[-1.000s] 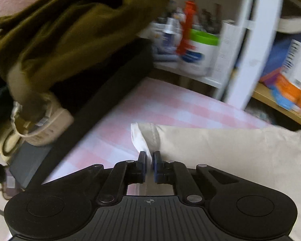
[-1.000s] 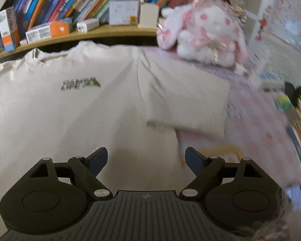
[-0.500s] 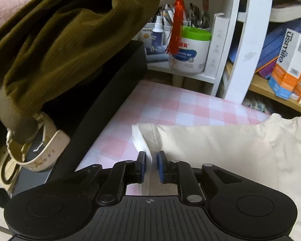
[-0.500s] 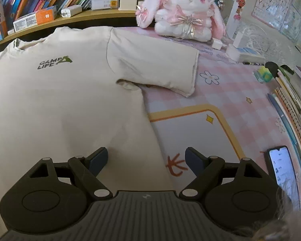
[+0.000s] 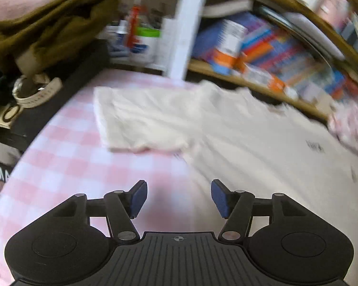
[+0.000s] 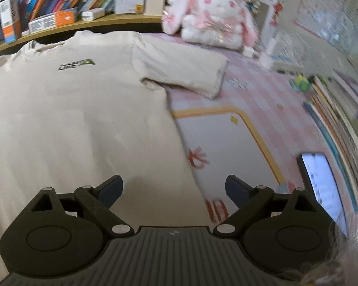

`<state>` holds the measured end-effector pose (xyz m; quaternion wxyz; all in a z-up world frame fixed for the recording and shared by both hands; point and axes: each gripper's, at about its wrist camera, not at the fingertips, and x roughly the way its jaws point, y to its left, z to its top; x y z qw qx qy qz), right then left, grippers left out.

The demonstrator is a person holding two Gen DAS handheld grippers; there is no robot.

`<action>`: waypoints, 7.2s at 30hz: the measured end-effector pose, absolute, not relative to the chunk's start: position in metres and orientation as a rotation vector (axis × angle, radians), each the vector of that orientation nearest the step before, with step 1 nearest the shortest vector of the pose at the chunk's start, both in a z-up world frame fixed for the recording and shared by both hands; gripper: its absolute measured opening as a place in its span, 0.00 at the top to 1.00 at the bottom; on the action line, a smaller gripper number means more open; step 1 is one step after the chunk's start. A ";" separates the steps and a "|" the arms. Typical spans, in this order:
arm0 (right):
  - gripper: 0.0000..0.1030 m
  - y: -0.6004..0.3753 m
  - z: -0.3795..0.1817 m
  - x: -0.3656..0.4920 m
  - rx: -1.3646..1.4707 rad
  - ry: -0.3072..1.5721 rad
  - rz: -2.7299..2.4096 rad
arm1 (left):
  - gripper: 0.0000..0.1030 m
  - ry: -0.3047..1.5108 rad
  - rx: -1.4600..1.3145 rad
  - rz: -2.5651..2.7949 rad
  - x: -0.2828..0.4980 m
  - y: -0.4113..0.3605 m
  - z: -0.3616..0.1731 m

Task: Fold clothes

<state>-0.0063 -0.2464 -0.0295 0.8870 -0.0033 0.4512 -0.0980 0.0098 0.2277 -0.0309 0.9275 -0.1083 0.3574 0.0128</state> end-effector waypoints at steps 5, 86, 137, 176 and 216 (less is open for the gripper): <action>0.14 -0.257 -0.037 -0.018 0.056 0.948 -0.245 | 0.48 0.764 -0.268 0.032 0.022 0.218 -0.045; 0.00 -0.187 0.022 -0.142 0.092 0.669 0.000 | 0.03 0.663 -0.039 -0.010 -0.125 0.051 0.022; 0.00 -0.006 0.021 -0.086 -0.012 0.760 -0.176 | 0.52 0.748 -0.850 0.161 0.075 0.350 -0.050; 0.00 -0.031 0.011 -0.080 0.028 0.771 -0.158 | 0.98 0.580 -0.912 0.083 0.129 0.342 -0.013; 0.00 -0.168 -0.026 -0.036 0.135 0.834 0.109 | 0.36 0.751 -0.621 -0.089 0.155 0.138 -0.014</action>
